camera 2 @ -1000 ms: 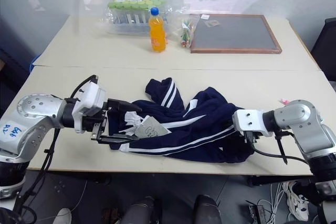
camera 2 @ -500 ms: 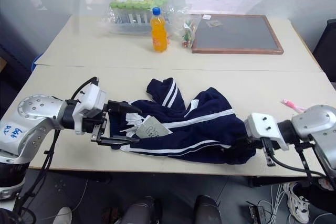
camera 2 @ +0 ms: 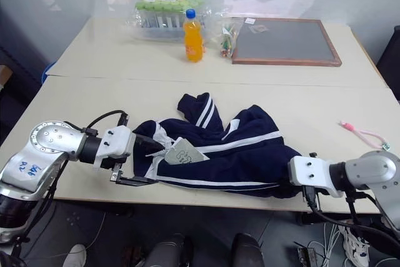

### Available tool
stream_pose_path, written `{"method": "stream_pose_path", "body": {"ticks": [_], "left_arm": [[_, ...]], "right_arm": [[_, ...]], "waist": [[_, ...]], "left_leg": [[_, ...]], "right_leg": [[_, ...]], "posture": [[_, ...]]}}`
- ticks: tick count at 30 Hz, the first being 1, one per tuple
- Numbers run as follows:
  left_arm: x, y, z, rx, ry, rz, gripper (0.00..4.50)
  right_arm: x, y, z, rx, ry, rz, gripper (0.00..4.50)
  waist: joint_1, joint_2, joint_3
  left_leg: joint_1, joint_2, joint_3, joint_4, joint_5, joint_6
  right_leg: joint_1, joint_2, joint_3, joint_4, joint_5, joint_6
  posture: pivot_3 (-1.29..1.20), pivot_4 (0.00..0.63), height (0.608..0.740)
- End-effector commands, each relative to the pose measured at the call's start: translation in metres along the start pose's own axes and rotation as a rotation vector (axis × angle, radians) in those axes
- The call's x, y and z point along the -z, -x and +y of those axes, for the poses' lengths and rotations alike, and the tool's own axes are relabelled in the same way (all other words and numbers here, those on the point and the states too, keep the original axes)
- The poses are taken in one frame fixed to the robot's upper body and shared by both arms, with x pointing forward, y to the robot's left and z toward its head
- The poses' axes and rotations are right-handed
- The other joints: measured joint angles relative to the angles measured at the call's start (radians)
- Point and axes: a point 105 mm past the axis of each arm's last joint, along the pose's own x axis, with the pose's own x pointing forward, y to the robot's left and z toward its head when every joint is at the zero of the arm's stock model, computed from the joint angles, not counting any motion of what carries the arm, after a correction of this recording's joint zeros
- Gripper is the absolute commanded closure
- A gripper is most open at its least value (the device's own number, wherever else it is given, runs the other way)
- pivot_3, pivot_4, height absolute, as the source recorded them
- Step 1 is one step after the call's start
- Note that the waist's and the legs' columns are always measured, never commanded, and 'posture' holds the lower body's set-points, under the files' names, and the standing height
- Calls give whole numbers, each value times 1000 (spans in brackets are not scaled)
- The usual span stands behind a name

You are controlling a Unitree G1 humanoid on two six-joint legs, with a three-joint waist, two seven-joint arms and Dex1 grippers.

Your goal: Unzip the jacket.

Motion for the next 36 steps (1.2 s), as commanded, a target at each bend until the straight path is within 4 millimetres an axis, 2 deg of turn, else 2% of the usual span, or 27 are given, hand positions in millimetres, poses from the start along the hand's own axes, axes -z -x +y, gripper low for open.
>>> {"method": "stream_pose_path", "body": {"ticks": [1,4,7,11,16,19,24,26,27,28,35,36], "left_arm": [[0,-4,-1,1,-59,5,0],[1,-7,-5,16,-79,7,0],[2,-9,-7,23,-103,9,0],[18,-16,-11,47,-176,93,0],[31,-22,-3,17,-238,157,0],[42,-22,-6,39,-266,204,0],[47,-22,-7,38,-262,217,0],[49,-22,-8,41,-245,216,378],[49,-23,-9,43,-236,213,496],[50,-22,-10,48,-228,213,707],[56,-13,-24,97,-171,217,2710],[55,-11,-28,108,-157,213,2969]], "right_arm": [[-12,11,-4,71,50,-14,2786],[-15,17,-2,102,85,-11,1790],[-21,22,1,139,113,-20,1790],[-18,12,-1,206,175,-1,1790],[-3,-2,2,184,215,56,1790],[5,-8,4,160,216,70,1790],[17,-17,5,119,214,91,1790],[20,-20,4,107,217,94,1753],[21,-21,4,105,212,92,2141],[21,-22,5,92,211,88,2232],[14,-20,9,29,198,51,4495],[11,-19,11,15,193,42,4500]], "waist": [[-2,0,0],[-3,0,0],[-4,0,0],[-4,-1,0],[-5,-1,0],[-4,-1,-1],[-6,-2,-1],[-6,-3,-2],[-6,-4,-3],[-6,-5,-3],[-7,-9,-7],[-8,-9,-7]], "left_leg": [[0,0,0,0,0,0],[0,0,0,0,0,0],[0,0,0,0,0,0],[1,0,0,0,0,0],[1,0,1,0,0,0],[1,0,1,0,0,0],[2,0,1,1,0,0],[3,0,1,0,0,0],[4,0,1,0,0,0],[4,1,1,0,0,0],[6,2,1,0,0,0],[6,2,1,0,0,0]], "right_leg": [[0,0,0,0,0,0],[0,0,0,1,0,0],[0,0,0,1,0,0],[0,0,0,1,0,0],[0,0,1,1,0,0],[0,0,1,1,0,0],[1,0,1,2,0,0],[2,0,1,2,0,0],[2,0,1,2,0,0],[3,0,1,2,0,0],[4,0,2,2,0,0],[3,0,2,3,0,0]], "posture": [[0,150,740],[0,150,740],[0,150,740],[0,150,740],[0,150,740],[0,150,740],[0,150,740],[0,150,740],[0,150,740],[0,150,740],[0,150,740],[0,150,740]]}}
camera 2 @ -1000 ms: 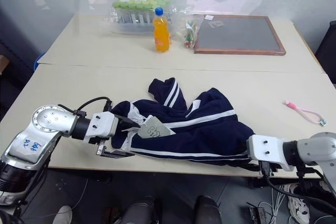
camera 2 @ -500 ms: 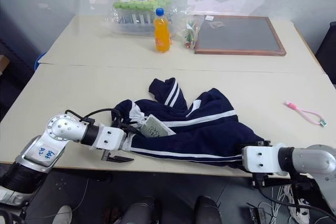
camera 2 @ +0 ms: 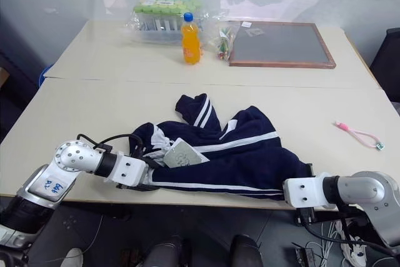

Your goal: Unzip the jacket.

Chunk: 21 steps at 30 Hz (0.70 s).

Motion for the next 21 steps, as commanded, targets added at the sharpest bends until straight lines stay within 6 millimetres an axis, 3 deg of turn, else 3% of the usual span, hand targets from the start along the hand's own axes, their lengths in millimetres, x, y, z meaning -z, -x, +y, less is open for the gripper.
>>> {"method": "stream_pose_path", "body": {"ticks": [1,5,8,11,17,20,21], "left_arm": [[8,9,-13,45,64,34,3237],[10,14,-12,10,86,45,4364],[13,14,-3,-49,100,51,4474],[10,13,3,-72,123,24,4500],[6,16,1,-77,147,11,2825],[-4,28,1,-80,212,-45,1965],[-8,31,1,-77,232,-65,1965]], "right_arm": [[-8,5,5,-53,-16,-25,4500],[-14,5,0,-18,-28,-51,4500],[-18,7,-14,40,-38,-63,4500],[-20,11,-14,1,-84,-75,3850],[-23,21,-16,-30,-56,-59,1964],[-32,35,-25,-45,-75,-84,1958],[-34,39,-28,-52,-83,-93,1958]], "waist": [[-1,0,0],[-2,0,0],[-2,0,0],[0,0,0],[1,0,0],[-2,0,0],[-5,0,1]], "left_leg": [[0,0,0,0,0,0],[0,0,0,-2,0,0],[0,0,0,-1,0,0],[0,0,0,-1,0,0],[0,0,0,-1,0,0],[0,0,0,-1,0,0],[0,1,0,-1,0,0]], "right_leg": [[0,0,0,0,0,0],[-1,1,1,-1,0,0],[-2,1,2,0,0,0],[-2,1,2,0,0,0],[-2,1,2,0,0,0],[-2,1,2,0,0,0],[-3,1,3,-1,0,0]], "posture": [[0,150,740],[0,150,740],[0,150,740],[0,150,740],[0,150,740],[0,150,740],[0,150,740]]}}
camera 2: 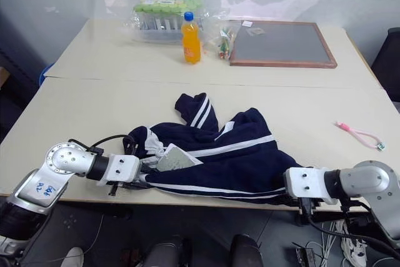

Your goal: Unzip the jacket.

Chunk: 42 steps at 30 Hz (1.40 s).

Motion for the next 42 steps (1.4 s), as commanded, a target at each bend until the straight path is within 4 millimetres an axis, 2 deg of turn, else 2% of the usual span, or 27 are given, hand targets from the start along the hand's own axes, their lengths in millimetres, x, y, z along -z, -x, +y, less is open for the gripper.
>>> {"method": "stream_pose_path", "body": {"ticks": [1,6,8,10,13,16,18,20,24,33,37,40,42], "left_arm": [[-20,24,5,-25,54,-76,1965],[-39,52,17,-21,164,-188,1965],[-49,66,33,-48,175,-235,1965],[-53,73,52,-100,175,-244,1965],[-44,67,78,-134,130,-169,1965],[-37,57,99,-124,100,-105,1965],[-30,48,109,-97,87,-57,1965],[-26,40,115,-56,86,-29,1965],[-15,27,122,-9,97,24,1965],[-4,14,125,33,121,52,1965],[1,8,122,47,109,66,1965],[3,6,121,54,100,73,2479],[3,6,121,57,100,73,3061]], "right_arm": [[-25,27,-17,6,28,-45,1958],[-58,46,-44,-21,-2,-173,1958],[-72,42,-75,22,21,-248,1958],[-80,31,-104,67,40,-274,1958],[-81,1,-146,123,87,-230,1958],[-86,-28,-173,124,110,-201,1958],[-87,-45,-186,118,145,-148,1958],[-84,-57,-190,95,196,-85,1958],[-69,-72,-192,42,254,59,1958],[-58,-68,-197,28,285,173,1958],[-48,-85,-191,26,308,218,1958],[-38,-93,-187,16,317,259,1958],[-32,-94,-184,12,304,271,2553]], "waist": [[-2,0,0],[-6,0,1],[-10,0,1],[-19,0,1],[-24,0,1],[-26,0,1],[-29,0,1],[-34,0,1],[-49,0,1],[-81,0,1],[-80,0,1],[-81,0,0],[-81,0,0]], "left_leg": [[0,1,-2,0,0,0],[0,7,-2,1,0,-1],[0,8,-2,2,-1,-2],[-1,7,0,5,-2,-2],[-4,4,3,7,-2,-3],[-6,2,5,6,-3,-4],[-18,2,5,10,-3,-4],[-26,2,4,13,-3,-4],[-30,2,1,15,-3,-3],[-30,3,0,15,-2,-4],[-29,3,0,16,-2,-4],[-28,3,0,16,-2,-4],[-25,3,0,16,-2,-4]], "right_leg": [[0,0,1,0,0,0],[0,2,1,0,0,0],[0,3,1,0,0,0],[0,4,1,0,0,0],[-1,5,-1,1,0,-1],[-5,5,-1,3,-1,-2],[-18,5,-1,8,-1,-2],[-24,5,-3,10,-1,-2],[-26,4,-7,11,-1,-2],[-27,4,-8,14,-1,-2],[-27,3,-8,15,-1,-2],[-27,3,-8,17,-1,-2],[-23,3,-8,17,-1,-2]], "posture": [[0,150,740],[0,150,740],[0,150,740],[0,150,740],[0,150,740],[0,150,740],[0,150,740],[0,150,740],[0,150,740],[0,150,740],[0,150,740],[0,150,740],[0,150,740]]}}
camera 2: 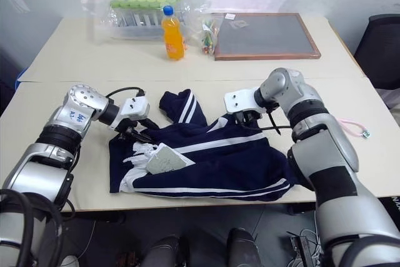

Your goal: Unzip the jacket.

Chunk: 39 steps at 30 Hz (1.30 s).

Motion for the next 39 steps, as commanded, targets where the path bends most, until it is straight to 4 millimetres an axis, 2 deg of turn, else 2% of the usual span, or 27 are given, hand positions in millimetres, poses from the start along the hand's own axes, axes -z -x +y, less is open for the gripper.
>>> {"method": "stream_pose_path", "body": {"ticks": [1,4,6,9,12,20,23,30,31,32,35,39], "left_arm": [[0,4,1,-5,-10,9,3356],[1,5,2,-15,-11,11,4339],[2,6,3,-23,-13,15,4500],[7,8,5,-55,-11,30,4500],[10,11,16,-148,4,38,4500],[4,28,61,-533,-37,50,4500],[4,24,63,-551,-49,53,4500],[7,12,55,-480,-39,46,4500],[8,11,54,-472,-37,50,4500],[9,11,54,-466,-28,49,3992],[9,13,52,-460,-23,37,3201],[7,25,57,-520,-50,31,2237]], "right_arm": [[15,-11,14,-27,-34,49,2852],[17,-10,13,-4,-65,46,3845],[19,-8,11,13,-79,47,4481],[23,-4,3,87,-123,43,4481],[26,1,-7,172,-211,29,4481],[62,22,-23,434,-398,121,4481],[69,20,-17,443,-412,140,4481],[66,14,-14,441,-486,66,4481],[66,14,-13,437,-489,65,3868],[67,15,-12,431,-488,65,3574],[69,18,-11,427,-486,64,2601],[69,28,-14,440,-432,62,1490]], "waist": [[0,0,0],[1,0,0],[1,0,0],[1,0,0],[2,0,0],[4,0,0],[2,0,0],[3,0,0],[2,0,0],[2,0,0],[4,0,0],[4,0,0]], "left_leg": [[3,0,0,0,0,0],[7,0,1,0,0,0],[7,0,1,0,0,0],[8,0,1,0,0,0],[7,0,1,0,0,0],[6,0,0,-1,0,0],[6,0,0,-1,0,0],[6,0,1,-2,0,0],[6,0,1,-2,0,0],[6,0,1,-2,0,0],[6,0,1,-2,0,0],[6,0,0,-2,0,0]], "right_leg": [[3,0,0,0,0,0],[7,0,1,0,0,0],[6,0,1,0,0,0],[6,0,1,0,0,0],[6,0,1,0,0,0],[5,-1,1,0,0,0],[5,-1,1,0,0,0],[5,-1,1,0,0,0],[5,-1,1,0,0,0],[5,-1,1,0,0,0],[5,-1,1,0,0,0],[5,-1,1,0,0,0]], "posture": [[0,150,740],[0,150,740],[0,150,740],[0,150,740],[0,150,740],[0,150,740],[0,150,740],[0,150,740],[0,150,740],[0,150,740],[0,150,740],[0,150,740]]}}
